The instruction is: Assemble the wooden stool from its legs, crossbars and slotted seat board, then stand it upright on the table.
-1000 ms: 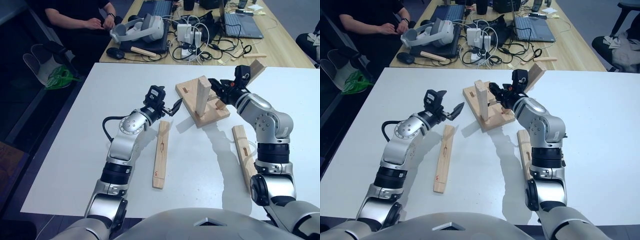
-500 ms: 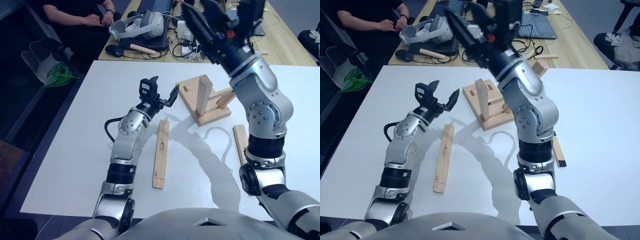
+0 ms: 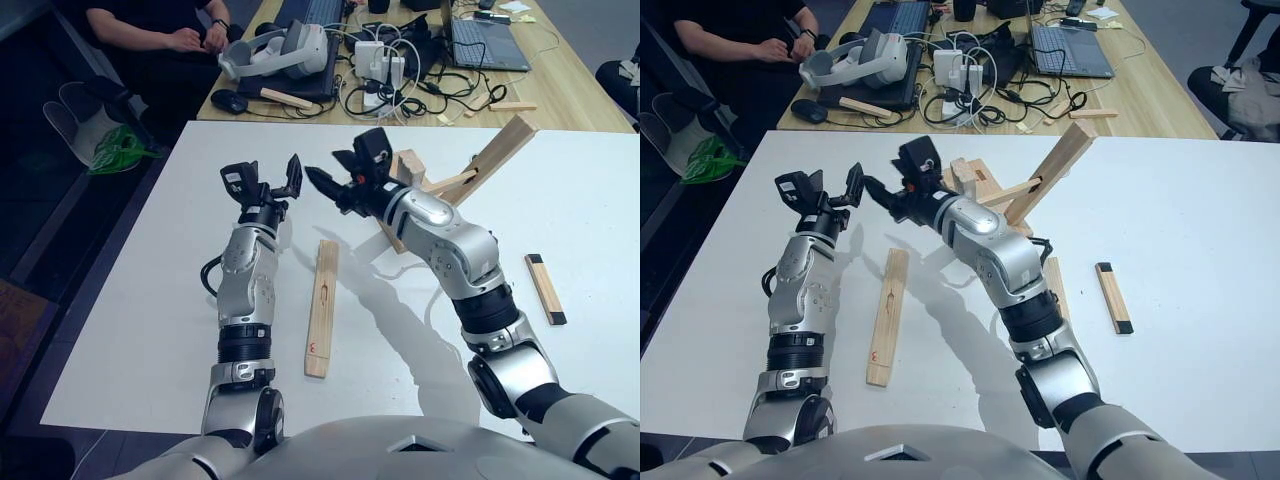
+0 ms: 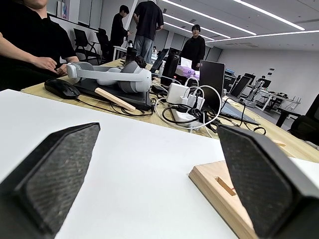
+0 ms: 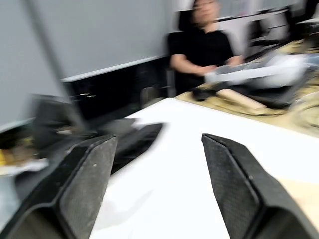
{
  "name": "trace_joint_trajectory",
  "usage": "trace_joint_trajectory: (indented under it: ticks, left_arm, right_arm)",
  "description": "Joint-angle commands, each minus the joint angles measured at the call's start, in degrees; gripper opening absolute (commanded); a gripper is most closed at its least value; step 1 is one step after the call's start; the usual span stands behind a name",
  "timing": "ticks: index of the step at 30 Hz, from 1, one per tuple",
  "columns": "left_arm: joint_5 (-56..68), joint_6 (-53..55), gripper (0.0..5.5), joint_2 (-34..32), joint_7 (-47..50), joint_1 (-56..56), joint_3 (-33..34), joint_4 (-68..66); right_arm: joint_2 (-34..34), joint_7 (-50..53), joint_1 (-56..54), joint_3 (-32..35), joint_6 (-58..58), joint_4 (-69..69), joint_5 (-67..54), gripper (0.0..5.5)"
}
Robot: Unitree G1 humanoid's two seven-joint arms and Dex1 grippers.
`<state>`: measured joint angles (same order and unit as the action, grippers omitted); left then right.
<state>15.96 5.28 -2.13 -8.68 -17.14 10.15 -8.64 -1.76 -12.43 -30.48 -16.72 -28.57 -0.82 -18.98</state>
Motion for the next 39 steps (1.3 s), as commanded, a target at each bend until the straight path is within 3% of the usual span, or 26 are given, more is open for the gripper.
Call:
trace_joint_trajectory:
  ticks: [1, 10, 16, 22, 29, 35, 39]
  left_arm:
    - [-0.22, -0.62, 4.34, -0.24, 0.1, -0.31, 0.12, -1.06]
    - [-0.72, -1.26, 4.34, -1.14, -0.5, 0.41, 0.14, -1.54]
    - [-0.86, -1.17, 4.34, -1.39, -0.64, 0.44, 0.02, -1.62]
    - [-0.97, -1.07, 4.34, -1.25, -0.46, 0.21, -0.34, -1.64]
    - [-1.02, -1.28, 4.34, -0.76, -0.21, -0.73, -0.81, -2.24]
    - [-0.97, -1.48, 4.34, -0.55, 0.05, -0.92, -0.86, -2.45]
    - [-1.17, -1.64, 4.34, -0.35, 0.27, -1.45, -1.08, -2.26]
  right_arm:
    - [-2.7, 4.33, 5.69, 3.65, 12.0, 0.79, 8.04, 3.13]
    - [-4.74, 14.45, 10.47, 17.49, 21.66, 3.37, 13.94, 3.13]
    - [-8.97, 20.44, 3.2, 28.46, 20.18, -6.37, 13.25, 3.13]
    - [-13.76, 22.85, -11.64, 35.99, 9.84, -27.8, 9.08, 3.13]
    - [-12.84, 4.88, -26.67, 28.76, 4.7, -51.83, 9.88, 3.13]
    - [-8.26, -3.84, -29.85, 25.09, 7.25, -52.87, 9.56, 3.13]
    - [-7.21, -4.34, -28.67, 25.69, 16.51, -44.68, 8.78, 3.13]
